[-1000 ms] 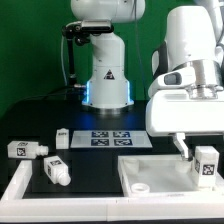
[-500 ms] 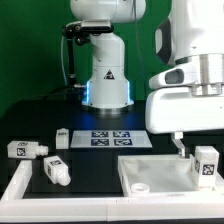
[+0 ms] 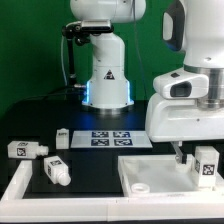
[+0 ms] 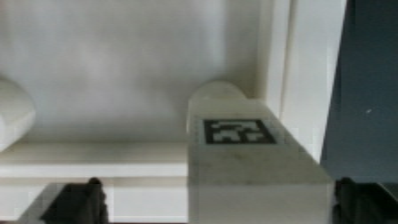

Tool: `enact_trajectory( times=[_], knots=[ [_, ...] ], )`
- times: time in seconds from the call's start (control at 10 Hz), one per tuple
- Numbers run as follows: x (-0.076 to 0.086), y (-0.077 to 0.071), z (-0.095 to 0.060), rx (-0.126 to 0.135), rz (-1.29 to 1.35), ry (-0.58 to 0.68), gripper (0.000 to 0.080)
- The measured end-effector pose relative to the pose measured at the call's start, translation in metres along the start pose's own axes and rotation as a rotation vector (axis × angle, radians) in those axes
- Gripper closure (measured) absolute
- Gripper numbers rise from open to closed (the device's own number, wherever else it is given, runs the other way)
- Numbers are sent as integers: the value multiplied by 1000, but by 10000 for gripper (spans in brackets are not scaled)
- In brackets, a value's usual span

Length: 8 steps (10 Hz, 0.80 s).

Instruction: Assemble one leg

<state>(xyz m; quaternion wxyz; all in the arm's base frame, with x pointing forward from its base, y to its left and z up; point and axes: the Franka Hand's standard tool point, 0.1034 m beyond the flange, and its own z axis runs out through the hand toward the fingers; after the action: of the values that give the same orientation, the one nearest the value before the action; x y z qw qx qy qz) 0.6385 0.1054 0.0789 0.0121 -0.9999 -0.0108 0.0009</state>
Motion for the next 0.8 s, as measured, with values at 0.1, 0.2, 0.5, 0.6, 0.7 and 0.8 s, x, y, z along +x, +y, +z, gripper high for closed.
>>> enact_trajectory(
  times=[0.1, 0.2, 0.5, 0.6, 0.7, 0.8],
  knots=[
    [-1, 0, 1, 0, 0, -1, 285],
    [-1, 0, 1, 0, 12, -1, 285],
    [-1, 0, 1, 2, 127, -2, 514],
    [-1, 0, 1, 1, 190, -2, 514],
    [-1, 0, 1, 3, 247, -3, 514],
    [-1, 2, 2, 14, 422, -6, 514]
  ],
)
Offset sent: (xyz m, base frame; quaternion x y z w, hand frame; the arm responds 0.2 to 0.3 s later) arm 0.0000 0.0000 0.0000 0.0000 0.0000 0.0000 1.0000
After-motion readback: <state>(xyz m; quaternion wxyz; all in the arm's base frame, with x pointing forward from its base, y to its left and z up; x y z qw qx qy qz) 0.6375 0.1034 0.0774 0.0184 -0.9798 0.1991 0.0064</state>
